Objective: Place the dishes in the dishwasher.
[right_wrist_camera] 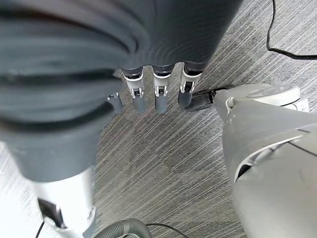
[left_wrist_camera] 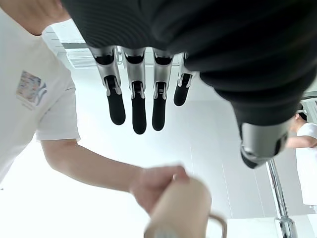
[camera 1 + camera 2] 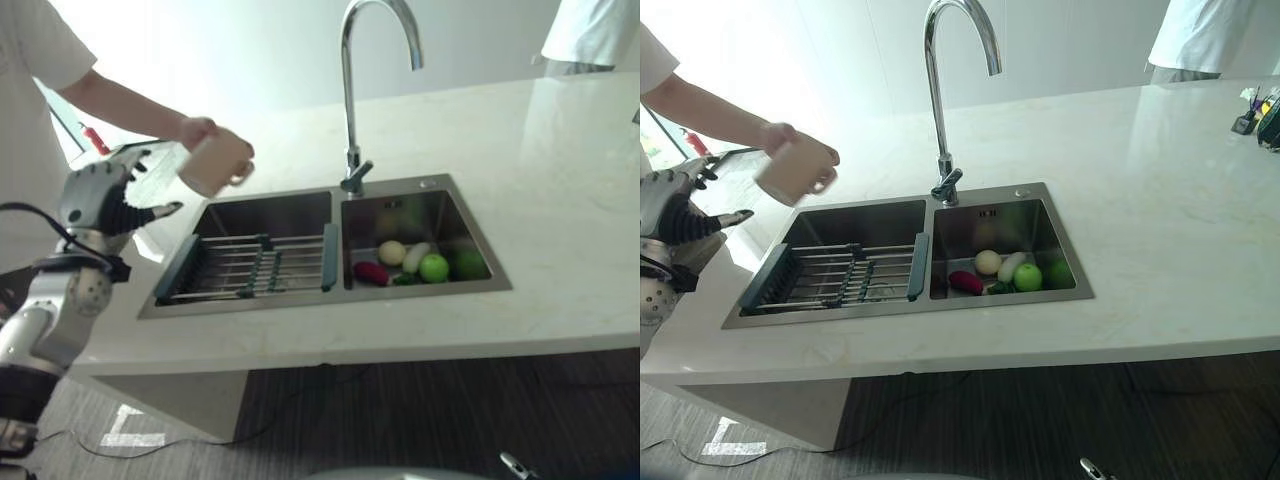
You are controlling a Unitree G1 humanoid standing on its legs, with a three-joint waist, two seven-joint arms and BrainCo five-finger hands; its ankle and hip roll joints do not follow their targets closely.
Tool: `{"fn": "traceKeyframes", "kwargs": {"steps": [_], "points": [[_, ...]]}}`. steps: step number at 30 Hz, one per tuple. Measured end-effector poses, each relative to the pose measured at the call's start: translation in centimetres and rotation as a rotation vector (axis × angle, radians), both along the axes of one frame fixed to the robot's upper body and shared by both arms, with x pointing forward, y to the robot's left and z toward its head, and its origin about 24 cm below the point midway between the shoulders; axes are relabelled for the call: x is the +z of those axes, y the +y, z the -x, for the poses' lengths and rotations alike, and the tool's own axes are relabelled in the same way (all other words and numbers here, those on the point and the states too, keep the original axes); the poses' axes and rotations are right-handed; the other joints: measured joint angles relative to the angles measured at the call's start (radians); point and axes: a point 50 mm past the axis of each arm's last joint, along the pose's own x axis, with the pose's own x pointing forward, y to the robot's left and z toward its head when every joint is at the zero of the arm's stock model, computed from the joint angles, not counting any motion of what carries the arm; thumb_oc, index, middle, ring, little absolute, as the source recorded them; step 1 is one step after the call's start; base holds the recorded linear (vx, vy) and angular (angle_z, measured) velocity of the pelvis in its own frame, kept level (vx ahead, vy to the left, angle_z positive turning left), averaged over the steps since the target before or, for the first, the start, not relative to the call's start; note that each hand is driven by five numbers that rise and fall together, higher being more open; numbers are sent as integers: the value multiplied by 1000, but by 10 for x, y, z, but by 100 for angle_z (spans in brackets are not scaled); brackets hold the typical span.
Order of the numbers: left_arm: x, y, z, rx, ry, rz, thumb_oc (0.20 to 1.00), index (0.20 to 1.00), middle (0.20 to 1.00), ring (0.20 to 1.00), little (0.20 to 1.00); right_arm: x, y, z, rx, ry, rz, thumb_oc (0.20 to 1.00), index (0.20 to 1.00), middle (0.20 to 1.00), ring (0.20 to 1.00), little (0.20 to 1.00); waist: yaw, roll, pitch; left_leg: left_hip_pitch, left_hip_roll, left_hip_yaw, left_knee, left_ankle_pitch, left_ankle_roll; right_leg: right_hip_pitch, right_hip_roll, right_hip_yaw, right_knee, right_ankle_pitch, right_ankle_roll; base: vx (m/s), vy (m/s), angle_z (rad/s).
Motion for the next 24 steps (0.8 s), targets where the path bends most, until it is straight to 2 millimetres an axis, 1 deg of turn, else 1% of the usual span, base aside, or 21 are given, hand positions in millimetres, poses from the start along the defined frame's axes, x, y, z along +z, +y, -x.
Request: {"fn": "traceKeyframes", "kwargs": {"steps": [2, 4, 5, 6, 7, 8, 11, 16, 21, 22, 24], "points": [[-3, -1, 0, -4, 9, 4, 200, 200, 200, 200, 200, -1, 1, 2, -2, 7, -1, 1000, 1000, 1000, 1000, 1000, -1, -10, -6, 5, 0, 0, 0, -1, 1, 6, -1, 1, 0, -5, 5, 16, 1, -1], [-5, -2, -1, -9, 17, 4, 200, 200, 200, 200, 200, -1, 1, 6, -7, 20, -2, 1000, 1000, 1000, 1000, 1000, -1, -18, -11, 6, 0, 0, 0, -6, 9, 5, -1, 1, 0, -8, 5, 0, 0, 0], [-5, -2, -1, -9, 17, 9, 347, 347, 347, 347, 347, -1, 1, 8, -7, 25, -1, 1000, 1000, 1000, 1000, 1000, -1, -20, -13, 6, 0, 0, 0, -6, 9, 4, -2, 1, 0, -8, 5, 0, 0, 0], [-5, -2, -1, -9, 14, 19, 1000, 1000, 1000, 1000, 1000, -1, 1, 10, -8, 30, -2, 1000, 1000, 1000, 1000, 1000, -1, -22, -14, 5, 0, 0, 0, -6, 9, 4, -2, 2, 0, -8, 5, 0, 0, 0], [-5, -1, -1, -9, 14, 31, 1000, 1000, 1000, 1000, 1000, -1, 1, 10, -9, 32, -2, 1000, 1000, 1000, 1000, 1000, -1, -23, -15, 5, 0, 0, 0, -6, 9, 4, -2, 2, 0, -8, 5, 0, 0, 0], [-7, -2, -1, -11, 10, 71, 1000, 1000, 1000, 1000, 1000, -2, 0, 17, -18, 46, -1, 1000, 1000, 1000, 1000, 1000, -1, -24, -16, 5, 0, 1, 0, -6, 9, 4, -2, 3, 0, -9, 4, 0, 0, 0], [-14, -6, -2, -23, 9, 110, 1000, 1000, 1000, 1000, 1000, -3, 1, 25, -36, 64, -2, 1000, 1000, 1000, 1000, 1000, -1, -24, -18, 5, 1, 1, 0, -6, 9, 2, -2, 4, 0, -14, -5, 0, 0, 0], [-23, -11, -3, -42, 9, 194, 1000, 1000, 1000, 1000, 1000, -4, 3, 31, -24, 85, -4, 1000, 1000, 1000, 1000, 1000, -5, -29, -23, 5, 0, 4, 0, -6, 9, -2, -1, 7, 0, -14, -5, 0, 0, 0], [-42, -29, -5, -142, 26, 431, 1000, 1000, 1000, 1000, 1000, -5, 8, 30, -24, 83, -15, 1000, 1000, 1000, 1000, 1000, -6, -36, -27, 6, -1, 5, 0, -6, 9, -3, 0, 8, 0, -14, -5, 0, 0, 0], [-50, -39, -5, -203, 35, 581, 1000, 1000, 1000, 1000, 1000, -7, 11, 29, -25, 80, -25, 1000, 1000, 1000, 1000, 1000, -5, -38, -27, 6, -1, 5, 0, -6, 9, -2, -1, 8, 0, -14, -5, 0, 0, 0], [-59, -49, -3, -267, 57, 721, 1000, 1000, 1000, 1000, 1000, -7, 13, 28, -24, 75, -31, 1000, 1000, 1000, 1000, 1000, -6, -40, -27, 7, -1, 6, 0, -6, 9, -3, -1, 10, 0, -14, -5, 0, 0, 0]]}}
